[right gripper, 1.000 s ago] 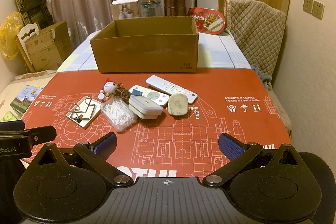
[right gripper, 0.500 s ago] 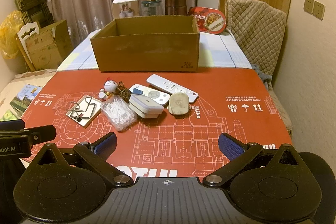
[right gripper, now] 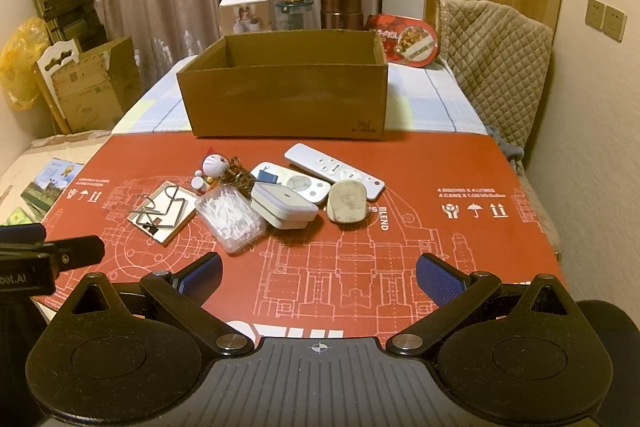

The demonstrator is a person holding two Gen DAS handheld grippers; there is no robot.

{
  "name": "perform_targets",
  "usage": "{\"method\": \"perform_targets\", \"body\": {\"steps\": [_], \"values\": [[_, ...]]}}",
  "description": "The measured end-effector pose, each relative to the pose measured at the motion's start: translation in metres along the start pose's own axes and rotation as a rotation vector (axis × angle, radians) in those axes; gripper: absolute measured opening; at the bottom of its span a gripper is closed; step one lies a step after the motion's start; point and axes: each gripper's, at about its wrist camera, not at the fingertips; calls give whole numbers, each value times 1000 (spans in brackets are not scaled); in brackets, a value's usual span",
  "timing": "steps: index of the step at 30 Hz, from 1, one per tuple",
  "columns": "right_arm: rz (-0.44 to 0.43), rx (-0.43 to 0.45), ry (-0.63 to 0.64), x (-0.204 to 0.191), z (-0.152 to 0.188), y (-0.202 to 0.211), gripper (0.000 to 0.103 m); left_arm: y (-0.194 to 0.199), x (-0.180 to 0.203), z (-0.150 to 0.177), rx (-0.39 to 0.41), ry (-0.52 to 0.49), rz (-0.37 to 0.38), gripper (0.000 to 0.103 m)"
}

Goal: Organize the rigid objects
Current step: 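Move the left tool toward the metal wire rack on the white tray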

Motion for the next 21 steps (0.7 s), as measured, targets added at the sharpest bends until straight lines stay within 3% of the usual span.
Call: {"method": "perform_targets", "body": {"steps": [9,21], "values": [[-26,-12,1,-2,-4,-25,101,-24,-22,-21,-22,-35,-4,94],[-61,-17,25,-18,-13,-76,100,-85,-55,-39,-58,-44,-54,94]]}}
Point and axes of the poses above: each gripper's, at about its wrist camera, not at the fingertips, and y roughly against the way its jaws point, x to its right, z to its underside, and after that the axes turned 7 degrees about z, right-handed
